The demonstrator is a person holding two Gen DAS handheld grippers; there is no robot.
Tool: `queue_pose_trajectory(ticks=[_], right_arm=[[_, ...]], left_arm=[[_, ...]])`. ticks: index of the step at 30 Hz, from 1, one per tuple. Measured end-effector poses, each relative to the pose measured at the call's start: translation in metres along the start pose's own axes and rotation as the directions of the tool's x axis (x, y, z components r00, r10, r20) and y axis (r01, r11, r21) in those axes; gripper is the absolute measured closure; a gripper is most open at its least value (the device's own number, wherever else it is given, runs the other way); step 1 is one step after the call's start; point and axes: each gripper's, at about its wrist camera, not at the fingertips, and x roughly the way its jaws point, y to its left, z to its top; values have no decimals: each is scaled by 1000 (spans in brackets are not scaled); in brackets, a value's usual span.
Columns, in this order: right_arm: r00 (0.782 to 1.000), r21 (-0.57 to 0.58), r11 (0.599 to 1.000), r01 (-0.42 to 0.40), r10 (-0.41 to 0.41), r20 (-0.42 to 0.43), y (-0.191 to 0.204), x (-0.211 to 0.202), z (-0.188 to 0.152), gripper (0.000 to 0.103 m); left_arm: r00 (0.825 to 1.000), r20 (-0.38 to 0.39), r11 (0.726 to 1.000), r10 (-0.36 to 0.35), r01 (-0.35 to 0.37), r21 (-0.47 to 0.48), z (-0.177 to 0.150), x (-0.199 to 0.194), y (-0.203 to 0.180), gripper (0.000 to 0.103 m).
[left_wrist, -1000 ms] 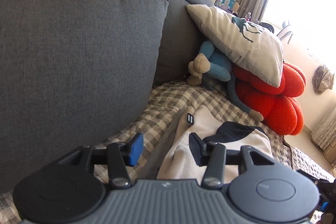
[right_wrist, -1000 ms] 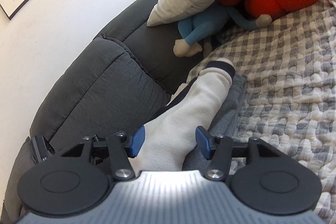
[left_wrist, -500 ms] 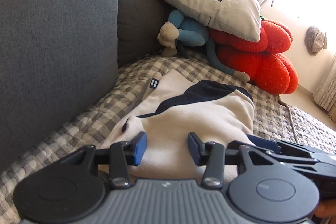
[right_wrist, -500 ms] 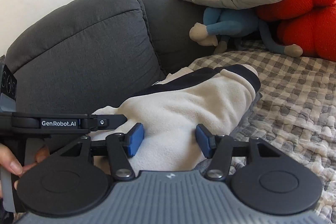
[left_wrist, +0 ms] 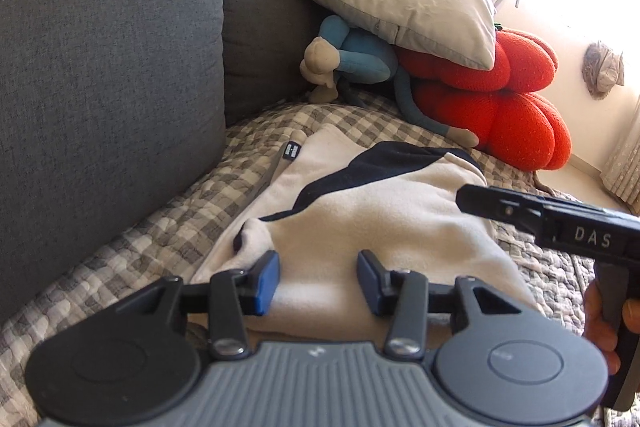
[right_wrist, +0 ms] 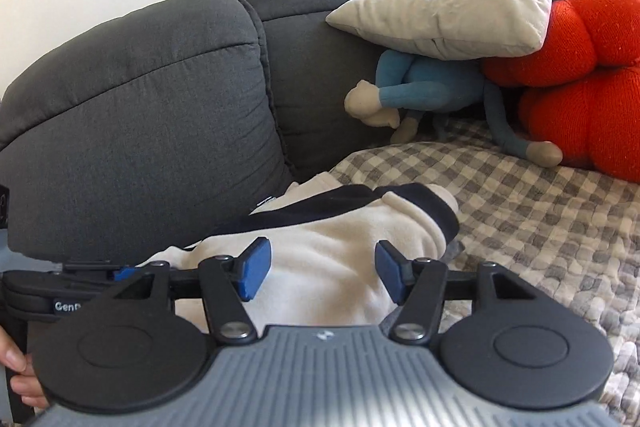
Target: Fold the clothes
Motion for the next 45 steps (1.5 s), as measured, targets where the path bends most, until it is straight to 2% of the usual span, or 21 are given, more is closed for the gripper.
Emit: queue_pose_trajectory(ticks=[1, 3, 4, 6, 8, 11, 12, 14, 16, 20, 23, 25, 27, 30, 32, 35, 39, 45], right_arm=[[1000, 3, 1000, 10, -10, -1, -3, 6, 7, 42], [998, 27, 999, 31, -30, -57, -16, 27, 13, 42], [994, 29, 997, 69, -66, -91, -24, 39, 12, 42], [994, 65, 996, 56, -50, -100, -40, 53, 6, 43], [997, 84, 996, 43, -36, -73, -52, 60, 4, 44], [997, 83, 994, 73, -73, -9, -52, 58, 11, 50], [994, 94, 990, 104, -106, 10, -53, 56, 12, 48], [983, 96, 978, 183, -183, -6, -56, 58, 11, 43], [987, 122, 979, 161, -157, -45, -65, 59, 7, 43], [985, 126, 977, 171, -173, 5, -61, 32, 12, 43], [993, 102, 989, 108, -112, 38, -50, 6, 15, 42], [999, 56, 998, 32, -33, 27, -37, -9, 15, 41], [999, -18, 999, -41, 41, -12, -18, -18, 11, 40], [996, -151, 984, -90, 85, -37, 16, -27, 0, 40], [993, -200, 975, -102, 89, -72, 32, -26, -9, 40], [990, -241, 966, -90, 61, -123, 45, -15, -25, 38], [988, -192, 977, -94, 68, -140, 33, -7, -34, 37], [988, -165, 982, -94, 71, -141, 22, -4, -47, 25]], left_arm=[[1000, 1, 1000, 1, -1, 4, -1, 0, -1, 58], [1000, 3, 1000, 4, -4, 16, -2, -1, -2, 58], [1000, 3, 1000, 2, -2, 19, -3, -1, -2, 58], [1000, 4, 1000, 0, 0, 24, -4, -1, -3, 58], [1000, 5, 1000, 3, -3, 30, -4, -1, -4, 58], [1000, 0, 999, 3, -3, 33, -3, -1, -4, 58], [1000, -2, 999, 2, -2, 34, -3, -1, -3, 58], [1000, -2, 999, 1, -1, 41, -3, -2, -3, 58], [1000, -1, 999, 1, -1, 48, -2, -3, -3, 58], [1000, 0, 999, 11, -11, 47, 1, -5, -5, 58], [1000, 9, 999, 21, -21, 35, 4, -12, -6, 56], [999, 18, 999, 35, -36, 28, 5, -17, -8, 44], [999, 11, 998, 53, -53, 24, 4, -16, -9, 42], [998, -6, 998, 67, -68, -15, 5, -12, -4, 41], [998, -20, 997, 56, -57, -60, 4, -10, 4, 41], [998, -40, 995, 55, -58, -78, 0, -8, 10, 41], [997, -52, 994, 55, -60, -88, -2, -6, 10, 41], [997, -41, 995, 61, -65, -81, -7, 0, 9, 39]])
